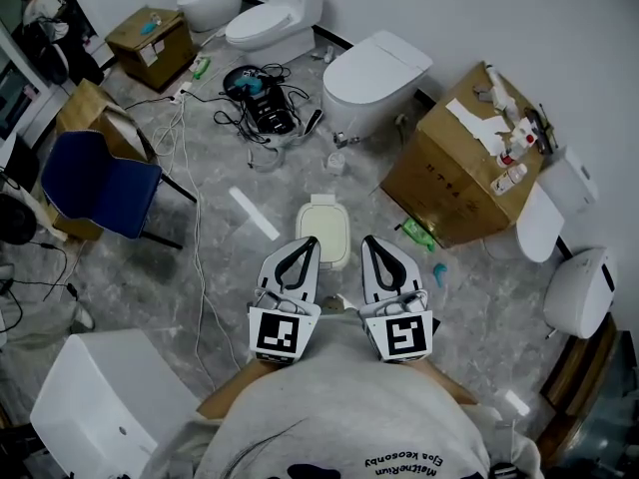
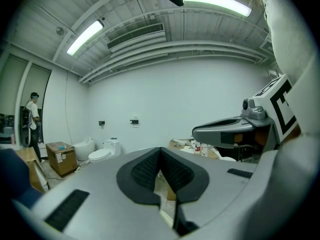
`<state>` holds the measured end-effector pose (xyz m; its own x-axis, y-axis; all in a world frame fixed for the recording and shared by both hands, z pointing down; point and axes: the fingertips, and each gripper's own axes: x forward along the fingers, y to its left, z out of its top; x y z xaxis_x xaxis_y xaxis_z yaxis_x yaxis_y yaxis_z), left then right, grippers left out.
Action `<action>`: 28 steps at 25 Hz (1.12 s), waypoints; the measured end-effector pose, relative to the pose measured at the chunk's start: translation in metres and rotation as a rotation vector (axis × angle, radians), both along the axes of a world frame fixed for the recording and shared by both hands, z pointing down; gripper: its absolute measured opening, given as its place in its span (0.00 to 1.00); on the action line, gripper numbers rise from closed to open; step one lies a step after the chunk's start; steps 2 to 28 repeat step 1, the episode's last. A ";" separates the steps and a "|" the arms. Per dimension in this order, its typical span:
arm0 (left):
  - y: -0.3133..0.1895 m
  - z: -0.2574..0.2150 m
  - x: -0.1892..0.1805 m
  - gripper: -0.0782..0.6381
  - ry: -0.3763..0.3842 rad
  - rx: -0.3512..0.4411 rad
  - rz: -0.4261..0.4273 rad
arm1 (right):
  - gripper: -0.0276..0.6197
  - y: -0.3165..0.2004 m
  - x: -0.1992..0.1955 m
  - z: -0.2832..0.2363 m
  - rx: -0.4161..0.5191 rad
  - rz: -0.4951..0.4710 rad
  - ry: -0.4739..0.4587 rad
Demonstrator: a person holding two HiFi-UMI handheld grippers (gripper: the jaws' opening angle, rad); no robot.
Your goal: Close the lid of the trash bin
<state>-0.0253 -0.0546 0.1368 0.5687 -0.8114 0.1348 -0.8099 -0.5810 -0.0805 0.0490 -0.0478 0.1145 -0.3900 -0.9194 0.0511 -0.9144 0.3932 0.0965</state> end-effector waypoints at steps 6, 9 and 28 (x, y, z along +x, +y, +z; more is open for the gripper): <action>0.000 -0.001 0.000 0.14 0.002 0.011 0.002 | 0.09 0.001 0.001 0.002 -0.009 0.002 0.009; 0.000 -0.001 0.000 0.14 0.002 0.011 0.002 | 0.09 0.001 0.001 0.002 -0.009 0.002 0.009; 0.000 -0.001 0.000 0.14 0.002 0.011 0.002 | 0.09 0.001 0.001 0.002 -0.009 0.002 0.009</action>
